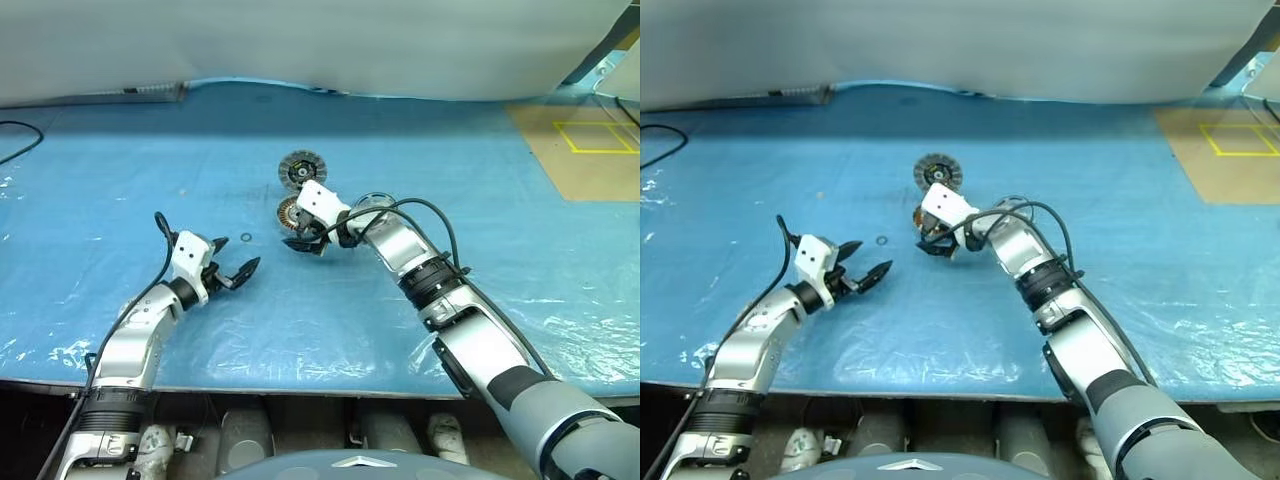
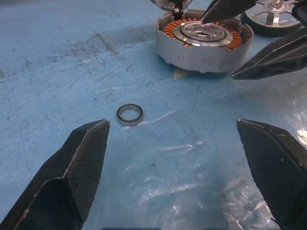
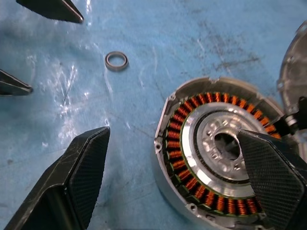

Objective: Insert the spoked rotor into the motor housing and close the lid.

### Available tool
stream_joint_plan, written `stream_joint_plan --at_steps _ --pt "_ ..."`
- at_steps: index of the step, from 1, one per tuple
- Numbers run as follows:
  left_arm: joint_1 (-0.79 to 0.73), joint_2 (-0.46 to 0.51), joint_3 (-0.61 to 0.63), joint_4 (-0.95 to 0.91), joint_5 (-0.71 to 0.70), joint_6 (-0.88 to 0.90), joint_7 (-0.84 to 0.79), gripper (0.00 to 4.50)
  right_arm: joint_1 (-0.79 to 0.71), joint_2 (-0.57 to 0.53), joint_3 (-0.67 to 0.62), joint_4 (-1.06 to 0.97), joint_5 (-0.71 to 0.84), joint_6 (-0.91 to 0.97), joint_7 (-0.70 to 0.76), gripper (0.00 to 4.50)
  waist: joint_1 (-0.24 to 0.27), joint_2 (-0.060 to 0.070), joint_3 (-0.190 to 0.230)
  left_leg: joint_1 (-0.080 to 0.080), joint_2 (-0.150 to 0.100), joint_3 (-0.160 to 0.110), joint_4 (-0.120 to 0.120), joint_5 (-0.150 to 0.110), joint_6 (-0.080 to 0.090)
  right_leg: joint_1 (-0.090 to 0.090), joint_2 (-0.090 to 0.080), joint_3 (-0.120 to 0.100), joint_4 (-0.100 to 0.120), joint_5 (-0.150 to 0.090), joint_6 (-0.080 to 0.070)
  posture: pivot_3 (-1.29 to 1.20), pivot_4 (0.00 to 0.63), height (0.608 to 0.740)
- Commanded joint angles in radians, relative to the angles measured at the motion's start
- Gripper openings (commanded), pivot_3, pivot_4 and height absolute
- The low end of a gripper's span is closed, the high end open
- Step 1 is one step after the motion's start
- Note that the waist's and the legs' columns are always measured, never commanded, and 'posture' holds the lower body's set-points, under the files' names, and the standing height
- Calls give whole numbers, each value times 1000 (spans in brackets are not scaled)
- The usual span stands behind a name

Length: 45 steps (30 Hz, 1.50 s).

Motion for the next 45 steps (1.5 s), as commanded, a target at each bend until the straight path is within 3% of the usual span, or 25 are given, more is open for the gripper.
stream_joint_plan --at_steps 1,8,11,17,18,23,32,41,45 --pt "3 8 -9 -45 3 -18 -11 4500 -42 12 -3 36 -18 -38 14 4487 0 0 0 0 0 0 0 0 0 0 0 0 0 0 0 0 150 740" --pt "-2 4 -12 -43 1 -18 -14 4500 -70 19 16 144 -88 -33 6 4487 0 0 0 1 1 0 3 0 0 0 0 0 4 0 0 0 150 740" --pt "-5 3 -12 -39 2 -19 -13 4500 -77 11 26 151 -108 -31 32 3885 1 0 0 1 1 0 4 0 0 0 0 0 6 0 -1 0 150 740" --pt "-11 -1 -9 -25 2 -30 -9 4500 -47 -14 42 103 -134 -26 86 1847 3 0 0 1 1 0 4 0 0 0 0 0 5 0 -1 0 150 740" --pt "-11 -3 -8 -23 1 -32 -9 4500 -36 -20 47 84 -137 -20 95 1796 3 0 0 1 1 0 4 0 0 0 0 0 5 0 -1 0 150 740" --pt "-6 -7 -12 -23 2 -38 -7 4500 56 -56 59 -80 -120 76 155 1796 5 0 0 1 1 0 4 0 0 0 0 0 5 0 -1 0 150 740" --pt "-2 -12 -13 -21 2 -40 -11 4500 325 -167 62 -599 -67 425 205 1796 10 0 0 4 1 0 2 0 0 3 0 0 3 0 0 0 150 740" --pt "-22 -13 -24 2 4 -42 -23 4500 372 -52 -60 -804 67 723 86 1796 3 0 0 18 0 1 -1 -1 0 13 0 4 1 -1 1 0 150 740" --pt "-32 -16 -28 10 5 -40 -26 4500 342 -38 -78 -847 100 764 38 3106 3 0 0 17 0 1 -6 0 0 12 0 3 -3 -1 0 0 150 740"
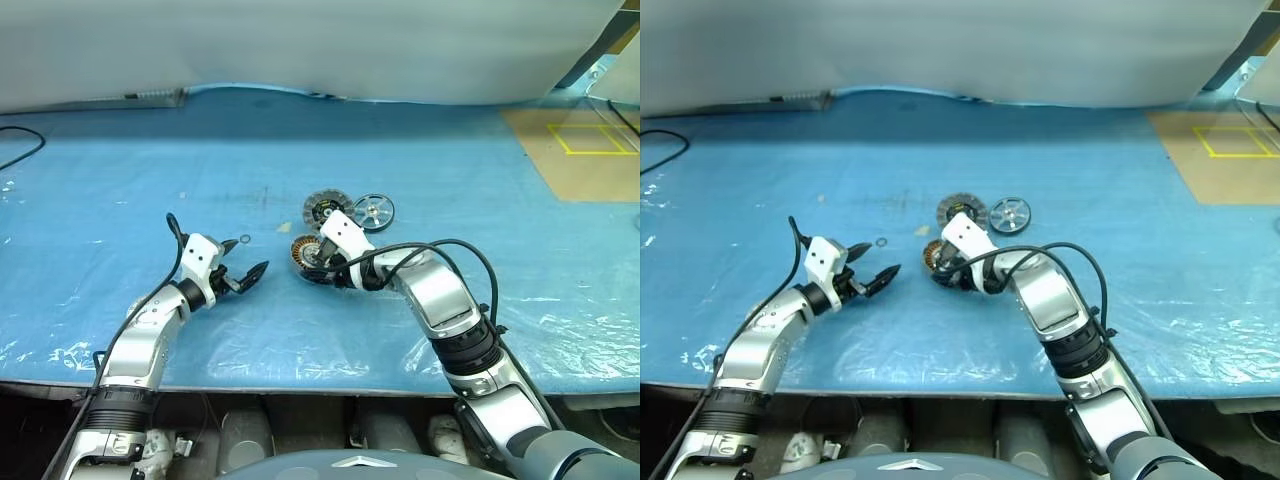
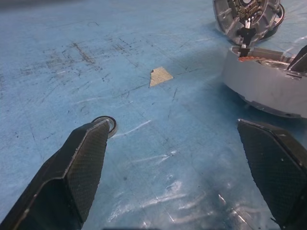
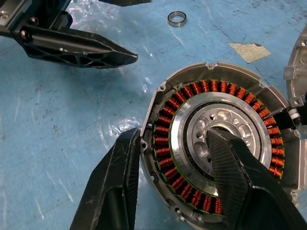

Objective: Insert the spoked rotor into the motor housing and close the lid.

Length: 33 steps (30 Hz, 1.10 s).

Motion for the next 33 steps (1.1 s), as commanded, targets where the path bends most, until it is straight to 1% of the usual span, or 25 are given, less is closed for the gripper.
stream_joint_plan --at_steps 1,2,3,6,9,12,13,15,17,19,21,23,25,28,30,33 --pt "-15 0 -1 -8 -1 -19 -8 4500 -23 11 -6 -50 45 44 -38 3444 0 0 0 -1 0 0 -1 0 0 -1 0 0 -1 0 0 0 150 740" --pt "-16 0 -1 -8 -1 -18 -7 4500 -34 11 -14 -60 57 55 -46 3850 1 0 0 -1 -1 0 -3 0 0 -1 0 0 -3 0 0 0 150 740" --pt "-17 0 -2 -9 -2 -16 -6 4500 -46 9 -21 -73 71 69 -51 4133 1 0 0 -2 -1 0 -4 0 0 -1 0 -1 -5 0 0 0 150 740" --pt "-16 1 -1 -18 -4 -9 -5 4500 -85 12 -66 -127 134 145 -59 4133 1 0 0 -3 -1 0 -7 0 0 -2 0 -1 -7 1 0 0 150 740" --pt "-12 6 3 -27 -8 -4 -7 4500 -89 6 -143 -199 233 214 -33 4133 2 0 0 -3 -1 0 -9 0 0 -2 0 -2 -7 1 1 0 150 740" --pt "-7 15 9 -35 -13 3 -12 4500 -33 -44 -206 -269 330 242 5 4133 5 0 0 -3 -1 0 -10 0 -1 -2 0 -2 -7 2 2 0 150 740" --pt "-9 18 11 -34 -14 4 -14 4500 6 -72 -221 -292 356 219 21 4133 8 0 0 -3 -1 0 -10 0 -1 -2 0 -2 -8 2 3 0 150 740" --pt "-11 23 14 -31 -15 6 -18 4500 82 -114 -241 -323 390 138 44 4133 18 0 0 -3 -1 0 -11 0 -1 -1 0 -2 -8 2 3 0 150 740" --pt "-16 27 15 -27 -15 7 -22 4500 179 -160 -253 -331 391 19 57 4133 25 0 0 -3 -1 0 -11 0 -1 -1 0 -2 -8 2 2 0 150 740" --pt "-22 29 14 -22 -14 7 -24 4500 268 -169 -278 -306 378 -131 47 4133 26 0 0 -2 -1 1 -10 0 -1 -1 0 -2 -8 0 0 0 150 740" --pt "-27 29 11 -19 -12 8 -26 4500 326 -162 -302 -272 374 -219 21 4133 24 0 0 -1 -1 1 -10 0 0 -1 0 -2 -8 0 0 0 150 740" --pt "-33 30 9 -20 -12 11 -29 4500 373 -130 -331 -220 361 -356 -15 4133 24 0 0 0 -1 1 -9 0 0 -1 0 -1 -8 0 0 0 150 740" --pt "-36 31 9 -22 -12 15 -29 4500 417 -114 -331 -155 311 -515 -52 4133 24 0 0 0 -1 2 -9 0 0 0 0 -1 -8 0 1 0 150 740" --pt "-34 33 9 -29 -14 19 -31 4500 470 -111 -307 -82 252 -714 -69 4133 24 0 0 -1 -1 2 -9 0 0 0 0 -1 -8 0 1 0 150 740" --pt "-31 35 11 -36 -15 23 -31 4500 493 -103 -294 -53 242 -784 -75 4133 24 0 0 -2 -2 2 -9 0 0 -1 0 -1 -9 0 1 0 150 740" --pt "-26 39 15 -46 -17 30 -30 4500 502 -93 -278 -35 248 -816 -80 4133 21 0 0 -2 -1 1 -10 0 0 -2 0 -1 -9 0 1 0 150 740"
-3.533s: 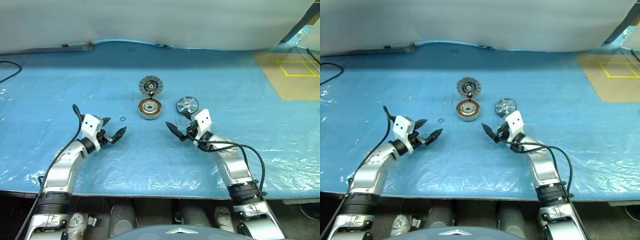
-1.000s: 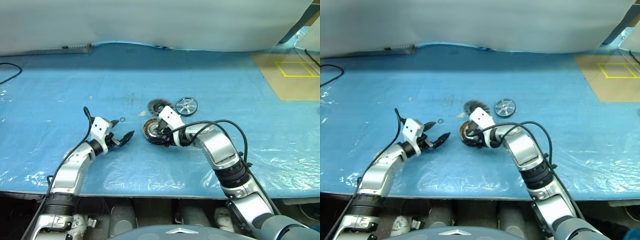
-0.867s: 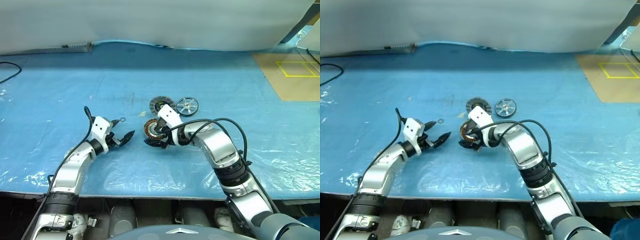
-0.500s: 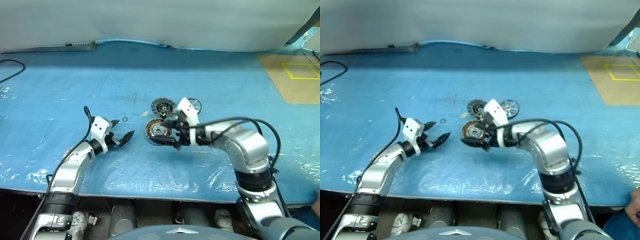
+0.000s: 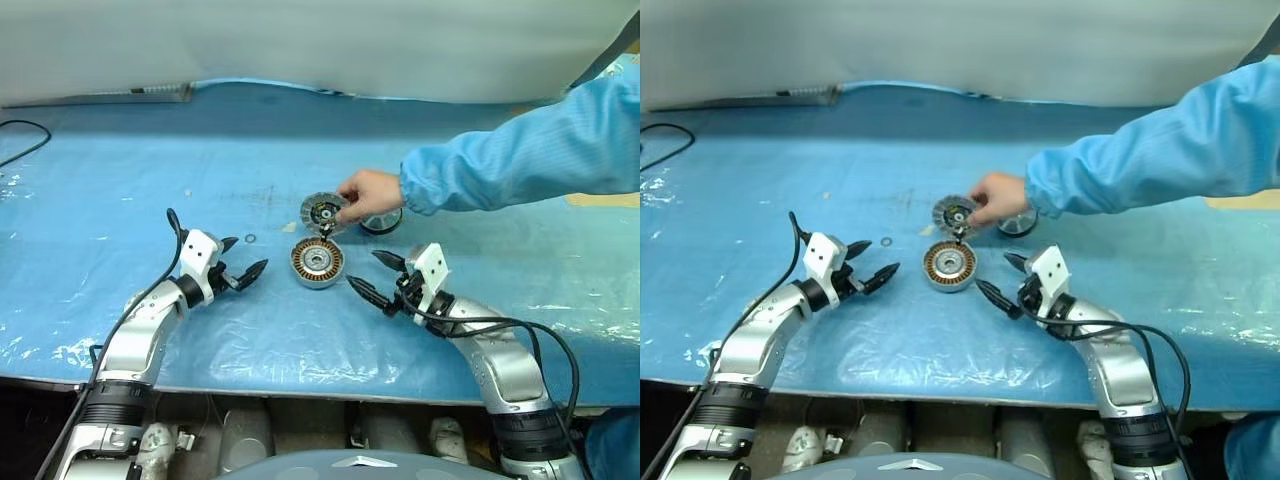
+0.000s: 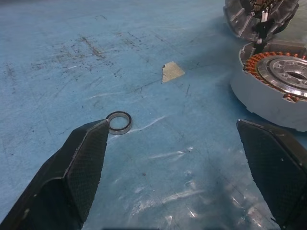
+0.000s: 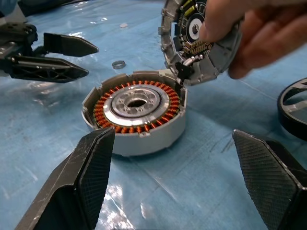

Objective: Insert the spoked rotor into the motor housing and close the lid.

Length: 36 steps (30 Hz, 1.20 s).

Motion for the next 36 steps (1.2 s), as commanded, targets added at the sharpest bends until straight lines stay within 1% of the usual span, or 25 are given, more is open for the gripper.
stream_joint_plan --at_steps 1,16,19,24,26,28,30,32,36 --pt "-3 17 15 -46 -13 3 -7 4500 -3 11 21 -6 8 -65 -9 4133 -1 0 0 0 0 0 0 0 0 0 0 0 0 0 0 0 150 740" --pt "-4 10 16 6 -8 -38 -8 4500 -46 4 46 29 15 -76 -28 4133 2 0 0 0 0 0 0 0 0 1 0 0 0 0 0 0 150 740" --pt "-6 8 12 4 -7 -37 -5 4500 -78 -5 53 16 19 -13 -38 4133 1 0 0 0 0 0 1 0 0 1 0 0 0 0 0 0 150 740" --pt "-12 10 12 12 -6 -41 -10 4500 -231 -63 140 -29 -38 205 -54 4133 -2 0 0 1 0 0 1 0 0 1 0 0 1 0 0 0 150 740" --pt "-15 10 13 32 -5 -54 -16 4500 -341 -83 186 -4 -41 308 -24 4133 -4 0 0 1 0 0 1 0 0 1 0 0 1 0 0 0 150 740" --pt "-18 7 13 47 -3 -65 -20 4500 -414 -90 215 26 -46 355 -13 4133 -5 0 0 1 0 0 1 0 0 1 0 0 1 0 0 0 150 740" --pt "-19 3 9 64 0 -83 -26 4500 -502 -75 248 110 -97 340 -41 4133 -5 0 0 1 0 0 1 0 0 1 0 0 1 0 0 0 150 740" --pt "-19 -4 7 86 3 -104 -30 4500 -614 -37 277 246 -150 303 -78 4133 -7 0 0 1 0 0 1 0 0 1 0 0 1 0 0 0 150 740" --pt "-24 -14 0 125 14 -149 -37 4500 -770 33 322 508 -227 209 -112 4133 -19 0 0 0 0 0 1 0 0 0 0 0 2 0 0 0 150 740"
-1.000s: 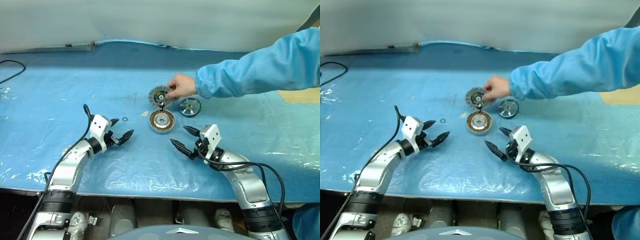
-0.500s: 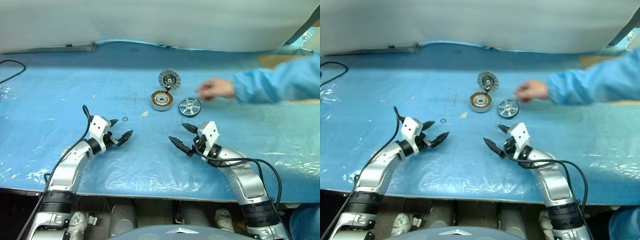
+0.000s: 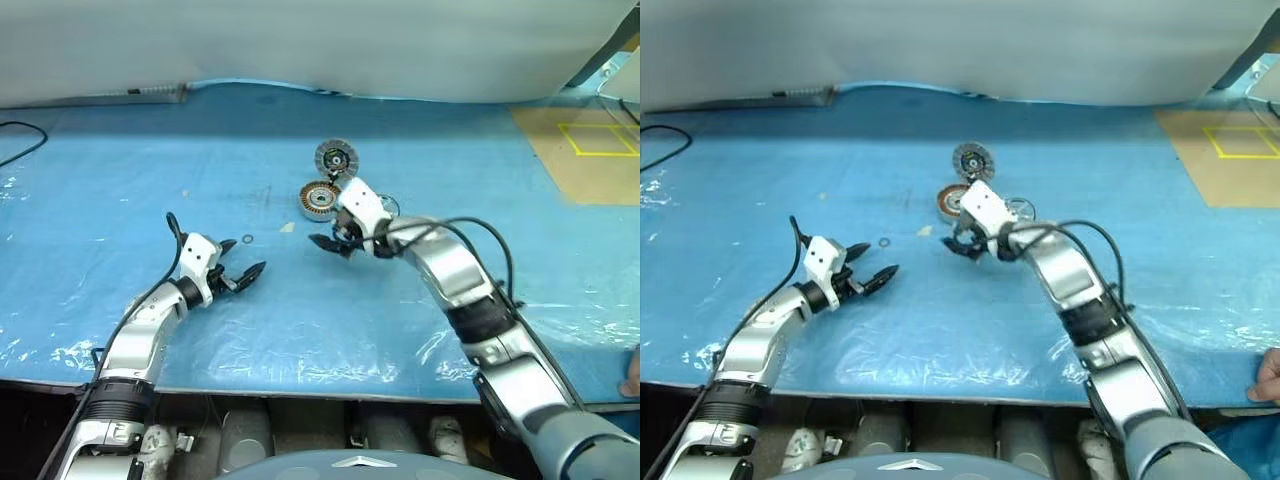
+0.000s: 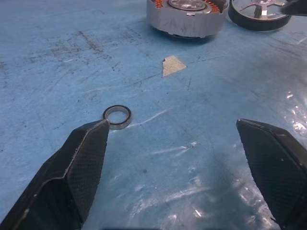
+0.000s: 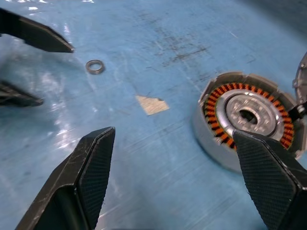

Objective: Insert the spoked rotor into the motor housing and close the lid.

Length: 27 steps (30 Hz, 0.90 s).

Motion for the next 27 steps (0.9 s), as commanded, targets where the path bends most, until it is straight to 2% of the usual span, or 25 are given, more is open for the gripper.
stream_joint_plan --at_steps 1,6,9,14,18,21,26,27 --pt "-8 -5 0 20 11 -66 -13 4500 -116 51 31 198 -70 -112 -29 4133 -4 0 0 0 0 0 0 0 0 0 0 0 0 0 0 0 150 740" --pt "-3 -27 -11 35 9 -124 -41 4500 -248 125 33 508 -129 -269 -57 4133 -7 0 0 -3 0 0 0 0 0 -2 0 -1 0 0 0 0 150 740" --pt "5 -32 -16 25 12 -126 -41 4500 -294 150 25 637 -153 -343 -63 4133 -7 0 0 -10 0 0 2 0 0 -9 0 -1 3 0 -1 0 150 740" --pt "15 -37 -22 -13 11 -105 -30 4500 -334 164 26 767 -191 -401 -47 4133 -7 0 0 -15 2 0 7 2 4 -13 0 -2 8 1 0 0 150 740" --pt "14 -35 -27 -49 7 -76 -19 4500 -352 170 40 805 -219 -368 4 4133 -6 0 0 -15 4 0 13 0 1 -13 0 -2 14 0 -2 0 150 740" --pt "11 -34 -28 -71 6 -53 -11 4500 -345 170 44 778 -227 -338 58 3519 -6 0 0 -15 5 0 17 0 1 -13 0 -2 16 -1 -3 0 150 740" --pt "17 -30 -29 -115 4 -13 -1 4500 -271 152 51 623 -227 -262 131 1865 -6 0 0 -14 6 0 19 0 1 -13 0 -2 17 -1 -4 0 150 740" --pt "19 -30 -29 -121 3 -8 -1 4500 -244 144 56 571 -226 -235 147 1827 -6 0 0 -14 6 0 19 0 1 -13 0 -2 17 -1 -4 0 150 740"
